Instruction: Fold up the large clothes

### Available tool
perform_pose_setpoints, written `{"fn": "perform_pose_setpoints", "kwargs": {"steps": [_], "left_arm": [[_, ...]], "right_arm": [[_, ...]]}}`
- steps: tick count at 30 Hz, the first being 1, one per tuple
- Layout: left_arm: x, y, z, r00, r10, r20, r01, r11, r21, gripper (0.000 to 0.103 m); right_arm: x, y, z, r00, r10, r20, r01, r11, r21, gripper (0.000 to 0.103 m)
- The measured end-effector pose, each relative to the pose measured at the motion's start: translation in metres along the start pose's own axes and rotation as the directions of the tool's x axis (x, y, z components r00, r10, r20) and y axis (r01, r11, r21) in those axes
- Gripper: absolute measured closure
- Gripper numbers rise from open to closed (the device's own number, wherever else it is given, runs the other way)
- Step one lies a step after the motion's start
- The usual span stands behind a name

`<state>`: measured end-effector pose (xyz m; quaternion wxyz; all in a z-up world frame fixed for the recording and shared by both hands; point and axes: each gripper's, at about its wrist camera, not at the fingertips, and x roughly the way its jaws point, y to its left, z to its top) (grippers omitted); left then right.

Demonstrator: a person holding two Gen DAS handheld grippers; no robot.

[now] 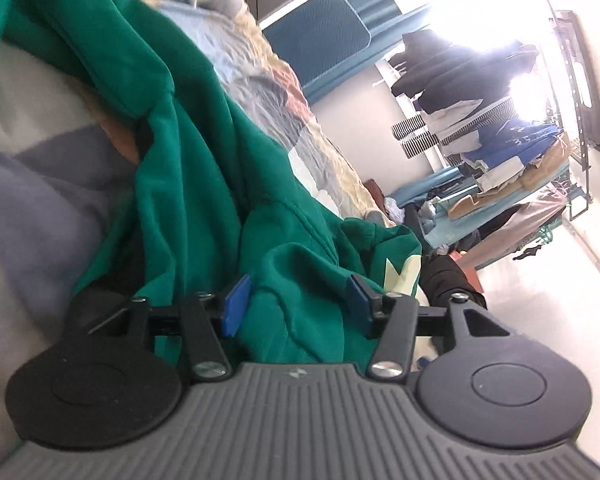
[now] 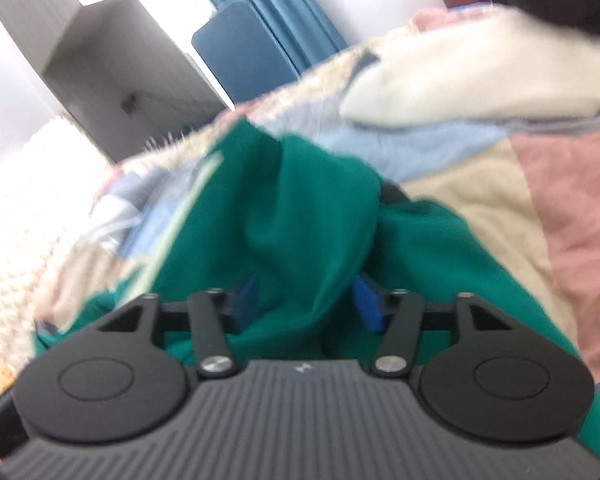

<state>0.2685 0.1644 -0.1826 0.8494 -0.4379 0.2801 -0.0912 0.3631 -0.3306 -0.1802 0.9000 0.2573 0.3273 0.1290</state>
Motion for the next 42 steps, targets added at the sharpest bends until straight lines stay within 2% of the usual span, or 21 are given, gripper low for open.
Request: {"fn": "perform_pose_setpoints", "kwargs": {"steps": [3, 7, 12, 15, 16, 17, 18, 19, 21, 22, 23, 24, 26, 29, 31, 36, 42], "left_arm": [[-0.024, -0.011, -0.016, 0.999, 0.043, 0.014, -0.044, 0.998, 0.055, 0.037], [-0.026, -0.018, -0.032, 0.997, 0.079, -0.022, -0.077, 0.994, 0.073, 0.031], [-0.019, -0.014, -0.038, 0.993, 0.106, -0.059, -0.103, 0.993, 0.05, 0.03], [-0.014, -0.011, -0.038, 0.992, 0.1, -0.081, -0.098, 0.995, 0.028, 0.028], [-0.009, -0.008, -0.037, 0.991, 0.094, -0.091, -0.093, 0.996, 0.014, 0.028], [-0.007, -0.006, -0.038, 0.992, 0.089, -0.094, -0.089, 0.996, 0.008, 0.029], [-0.004, -0.005, -0.038, 0.992, 0.091, -0.093, -0.09, 0.996, 0.014, 0.029], [-0.001, -0.003, -0.037, 0.991, 0.103, -0.089, -0.102, 0.995, 0.016, 0.03], [0.005, 0.001, -0.034, 0.99, 0.115, -0.083, -0.116, 0.993, -0.007, 0.04], [0.008, 0.003, -0.031, 0.99, 0.111, -0.085, -0.113, 0.993, -0.021, 0.051], [0.01, 0.006, -0.028, 0.992, 0.103, -0.078, -0.106, 0.994, -0.033, 0.066], [0.01, 0.007, -0.024, 0.993, 0.097, -0.064, -0.1, 0.994, -0.039, 0.071], [0.007, 0.01, -0.013, 0.997, 0.071, -0.016, -0.071, 0.997, -0.041, 0.096], [-0.008, 0.022, 0.006, 0.998, 0.019, 0.067, -0.013, 0.996, -0.089, 0.097], [-0.014, 0.033, 0.017, 0.996, 0.022, 0.085, -0.011, 0.993, -0.12, 0.097], [-0.006, 0.049, 0.021, 0.999, 0.034, 0.041, -0.028, 0.99, -0.136, 0.097], [0.006, 0.048, 0.021, 0.999, 0.009, 0.033, -0.006, 0.996, -0.091, 0.097]], "right_arm": [[-0.003, 0.008, 0.007, 0.998, 0.06, 0.028, -0.06, 0.998, -0.006, 0.045], [0.014, 0.028, 0.013, 0.994, 0.113, 0.006, -0.112, 0.992, -0.049, 0.044], [0.056, 0.063, 0.016, 0.995, 0.073, -0.065, -0.083, 0.984, -0.155, 0.045], [0.079, 0.077, 0.021, 0.994, 0.043, -0.105, -0.06, 0.985, -0.164, 0.046], [0.088, 0.08, 0.022, 0.991, 0.036, -0.129, -0.057, 0.986, -0.159, 0.048], [0.099, 0.085, 0.024, 0.988, 0.025, -0.153, -0.051, 0.985, -0.166, 0.058], [0.104, 0.09, 0.025, 0.984, 0.008, -0.176, -0.042, 0.981, -0.187, 0.078], [0.109, 0.095, 0.027, 0.982, 0.005, -0.187, -0.044, 0.978, -0.205, 0.086], [0.114, 0.104, 0.035, 0.986, 0.023, -0.162, -0.057, 0.976, -0.21, 0.089], [0.115, 0.107, 0.038, 0.988, 0.033, -0.148, -0.065, 0.974, -0.217, 0.089], [0.115, 0.113, 0.044, 0.99, 0.046, -0.131, -0.076, 0.969, -0.234, 0.089], [0.116, 0.119, 0.048, 0.992, 0.051, -0.116, -0.079, 0.964, -0.255, 0.089], [0.118, 0.132, 0.057, 0.994, 0.05, -0.092, -0.075, 0.953, -0.294, 0.09], [0.137, 0.143, 0.066, 0.996, -0.001, -0.087, -0.028, 0.941, -0.337, 0.089], [0.157, 0.145, 0.066, 0.994, -0.044, -0.095, 0.006, 0.933, -0.361, 0.089], [0.216, 0.131, 0.046, 0.979, -0.135, -0.153, 0.066, 0.919, -0.389, 0.089], [0.242, 0.113, 0.024, 0.978, -0.137, -0.16, 0.062, 0.913, -0.403, 0.089]]}}
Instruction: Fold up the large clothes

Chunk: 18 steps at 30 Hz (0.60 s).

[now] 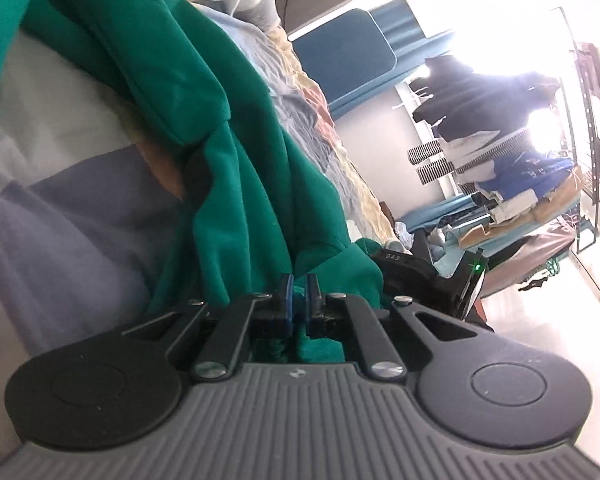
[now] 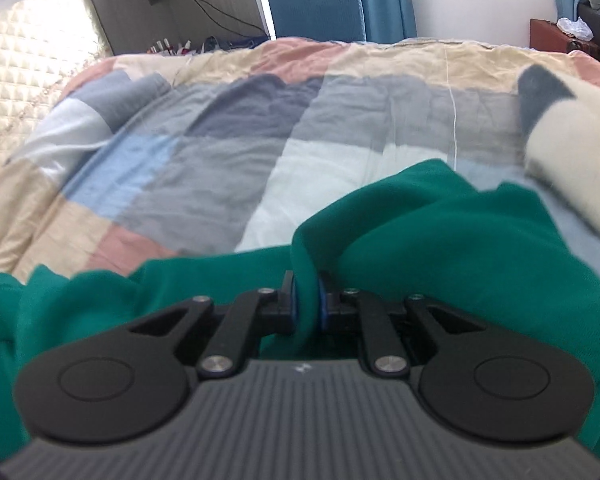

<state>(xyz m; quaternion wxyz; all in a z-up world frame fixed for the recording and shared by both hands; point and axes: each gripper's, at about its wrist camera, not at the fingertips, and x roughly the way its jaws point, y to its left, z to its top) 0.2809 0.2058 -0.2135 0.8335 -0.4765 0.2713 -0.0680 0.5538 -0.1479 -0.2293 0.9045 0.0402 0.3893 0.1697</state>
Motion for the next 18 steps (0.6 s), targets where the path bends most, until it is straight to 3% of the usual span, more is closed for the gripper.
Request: {"fn": "perform_pose_setpoints", "kwargs": {"steps": [4, 8, 14, 18], "left_arm": [[0.004, -0.007, -0.002, 1.0, 0.018, -0.005, -0.018, 0.999, 0.034, 0.097], [-0.002, -0.028, -0.006, 0.999, 0.045, 0.027, -0.049, 0.988, 0.149, 0.096], [-0.017, -0.069, -0.029, 0.994, 0.072, 0.082, -0.095, 0.935, 0.342, 0.093], [-0.019, -0.095, -0.056, 0.992, 0.068, 0.103, -0.109, 0.875, 0.472, 0.093]], "right_arm": [[-0.017, 0.0, -0.003, 0.999, 0.026, 0.031, -0.025, 0.999, -0.02, 0.083], [-0.052, -0.002, -0.008, 0.995, 0.081, 0.06, -0.08, 0.997, -0.012, 0.05], [-0.121, 0.002, -0.039, 0.986, 0.125, 0.113, -0.118, 0.99, -0.074, 0.049], [-0.155, 0.016, -0.064, 0.989, 0.11, 0.096, -0.095, 0.984, -0.152, 0.049]]}}
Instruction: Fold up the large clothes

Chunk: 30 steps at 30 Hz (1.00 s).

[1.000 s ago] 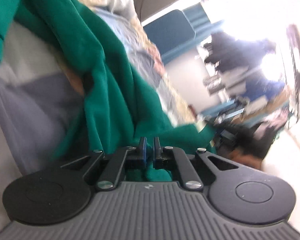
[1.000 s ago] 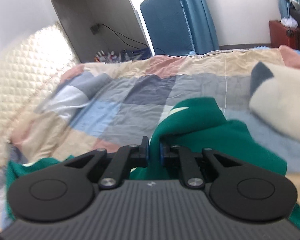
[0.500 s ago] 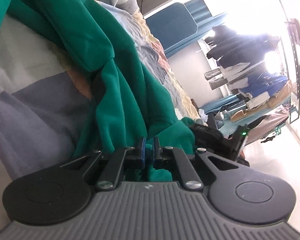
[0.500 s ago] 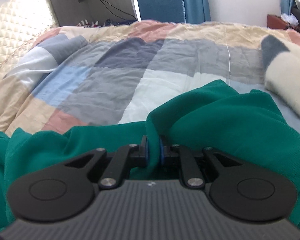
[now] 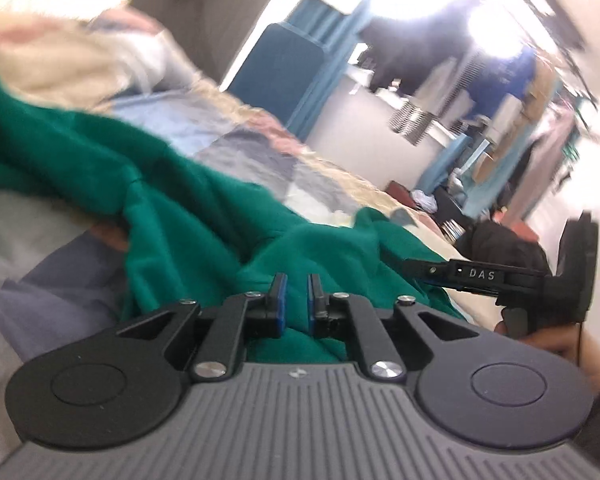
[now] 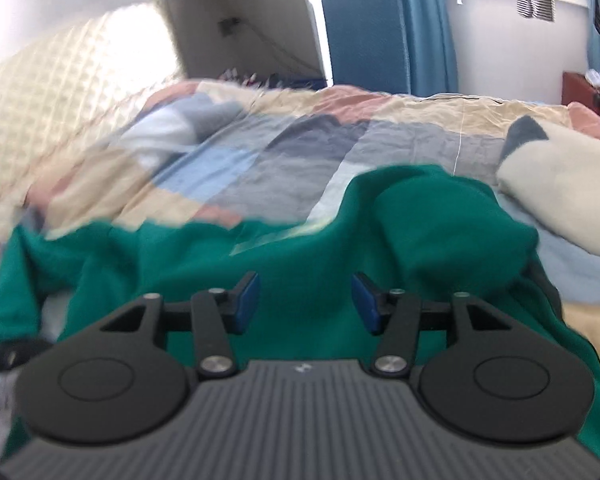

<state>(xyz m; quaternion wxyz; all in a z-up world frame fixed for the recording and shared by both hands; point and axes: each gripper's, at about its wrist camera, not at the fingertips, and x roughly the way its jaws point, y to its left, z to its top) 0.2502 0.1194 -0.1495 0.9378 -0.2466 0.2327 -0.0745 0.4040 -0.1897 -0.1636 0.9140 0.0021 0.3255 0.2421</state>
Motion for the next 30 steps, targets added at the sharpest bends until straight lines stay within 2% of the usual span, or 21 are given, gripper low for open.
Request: {"fn": "perform_pose_setpoints", "kwargs": {"steps": [2, 6, 9, 11, 14, 16, 21, 24, 25, 27, 29, 30], "left_arm": [[0.003, -0.013, -0.006, 1.0, 0.005, -0.023, -0.004, 0.999, 0.035, 0.093], [0.005, -0.035, -0.018, 0.997, 0.017, -0.07, -0.009, 0.993, 0.114, 0.093], [0.015, -0.031, -0.031, 0.984, 0.104, -0.147, -0.09, 0.991, 0.1, 0.093], [0.018, -0.026, -0.036, 0.975, 0.129, -0.181, -0.117, 0.99, 0.075, 0.093], [0.01, -0.02, -0.042, 0.971, 0.153, -0.183, -0.141, 0.987, 0.078, 0.093], [0.003, -0.014, -0.042, 0.973, 0.158, -0.169, -0.151, 0.987, 0.054, 0.093], [-0.024, 0.0, -0.025, 0.982, 0.164, -0.095, -0.162, 0.986, 0.022, 0.093], [-0.042, 0.008, -0.006, 0.972, 0.231, -0.045, -0.23, 0.973, 0.02, 0.093], [-0.048, 0.013, 0.002, 0.962, 0.27, -0.025, -0.27, 0.963, 0.014, 0.089], [-0.056, 0.027, 0.02, 0.939, 0.345, -0.004, -0.345, 0.938, -0.023, 0.073], [-0.065, 0.042, 0.035, 0.916, 0.4, 0.013, -0.399, 0.916, -0.05, 0.051], [-0.068, 0.052, 0.044, 0.899, 0.437, 0.024, -0.435, 0.898, -0.06, 0.048]], "right_arm": [[-0.013, 0.011, -0.009, 1.0, 0.0, -0.018, 0.0, 1.0, -0.028, 0.049], [-0.034, 0.026, -0.023, 1.0, 0.015, -0.008, -0.015, 1.0, 0.002, 0.049], [-0.032, 0.04, -0.043, 1.0, 0.008, 0.011, -0.008, 0.999, -0.038, 0.049], [-0.023, 0.044, -0.058, 1.0, 0.003, -0.011, -0.004, 0.999, -0.041, 0.05], [-0.009, 0.042, -0.078, 0.998, -0.001, -0.068, 0.001, 1.0, 0.005, 0.051], [-0.008, 0.042, -0.08, 0.996, -0.003, -0.088, 0.006, 1.0, 0.024, 0.051], [-0.026, 0.04, -0.071, 0.997, 0.02, -0.074, -0.017, 0.999, 0.048, 0.05], [-0.036, 0.037, -0.075, 0.998, 0.026, -0.057, -0.022, 0.998, 0.054, 0.05], [-0.038, 0.036, -0.076, 0.998, 0.027, -0.059, -0.024, 0.998, 0.054, 0.05], [-0.04, 0.037, -0.076, 0.998, 0.033, -0.059, -0.03, 0.998, 0.048, 0.05], [-0.041, 0.038, -0.074, 0.998, 0.041, -0.048, -0.039, 0.999, 0.035, 0.05], [-0.041, 0.038, -0.073, 0.998, 0.043, -0.043, -0.042, 0.999, 0.029, 0.05]]}}
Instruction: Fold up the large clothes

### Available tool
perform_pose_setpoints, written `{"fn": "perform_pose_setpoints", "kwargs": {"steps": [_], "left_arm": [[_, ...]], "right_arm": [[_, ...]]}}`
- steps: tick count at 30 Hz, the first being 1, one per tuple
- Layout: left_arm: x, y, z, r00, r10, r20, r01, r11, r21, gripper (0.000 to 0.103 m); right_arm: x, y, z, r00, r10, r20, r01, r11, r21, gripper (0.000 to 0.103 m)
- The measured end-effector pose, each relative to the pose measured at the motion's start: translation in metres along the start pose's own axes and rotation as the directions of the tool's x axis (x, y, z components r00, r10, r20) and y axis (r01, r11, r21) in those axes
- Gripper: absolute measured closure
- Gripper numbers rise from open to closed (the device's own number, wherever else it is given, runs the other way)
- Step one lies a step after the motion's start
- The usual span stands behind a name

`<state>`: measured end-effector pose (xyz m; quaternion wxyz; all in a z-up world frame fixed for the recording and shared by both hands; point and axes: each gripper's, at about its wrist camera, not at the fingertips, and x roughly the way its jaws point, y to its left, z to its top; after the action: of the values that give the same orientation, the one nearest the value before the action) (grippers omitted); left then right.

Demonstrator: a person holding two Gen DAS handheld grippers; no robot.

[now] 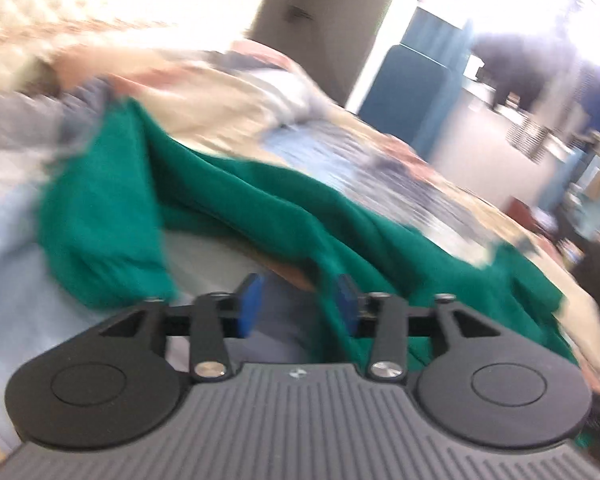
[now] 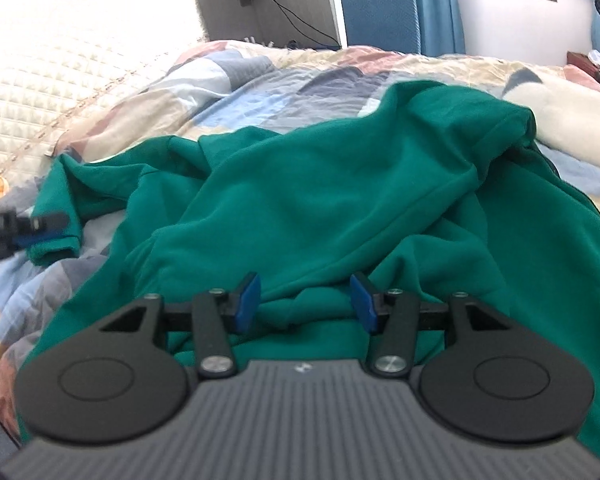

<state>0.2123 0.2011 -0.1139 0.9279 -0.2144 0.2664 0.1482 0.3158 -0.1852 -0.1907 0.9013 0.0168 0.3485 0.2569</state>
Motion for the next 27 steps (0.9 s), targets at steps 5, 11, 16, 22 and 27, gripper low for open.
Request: {"fn": "perform_pose_setpoints", "kwargs": {"steps": [5, 11, 16, 22, 27], "left_arm": [[0.011, 0.04, 0.022, 0.972, 0.229, 0.044, -0.228, 0.973, -0.031, 0.029], [0.038, 0.054, 0.027, 0.908, 0.41, 0.082, -0.414, 0.91, 0.036, 0.022], [0.073, 0.079, 0.027, 0.877, 0.474, 0.075, -0.479, 0.871, 0.105, 0.02], [0.094, 0.117, 0.025, 0.9, 0.436, -0.009, -0.436, 0.9, -0.033, 0.024], [0.096, 0.13, 0.02, 0.909, 0.417, -0.02, -0.417, 0.904, -0.1, 0.056]], "right_arm": [[0.005, 0.0, 0.002, 1.0, 0.026, 0.008, -0.026, 1.0, -0.005, 0.05], [0.016, -0.003, -0.003, 0.999, 0.032, -0.03, -0.031, 0.999, 0.023, 0.05], [0.025, -0.004, -0.002, 0.999, 0.03, -0.042, -0.028, 0.999, 0.033, 0.05], [0.038, -0.004, 0.001, 0.998, 0.02, -0.058, -0.017, 0.998, 0.054, 0.049], [0.047, -0.003, 0.003, 0.998, 0.005, -0.063, -0.002, 0.999, 0.052, 0.048]]}}
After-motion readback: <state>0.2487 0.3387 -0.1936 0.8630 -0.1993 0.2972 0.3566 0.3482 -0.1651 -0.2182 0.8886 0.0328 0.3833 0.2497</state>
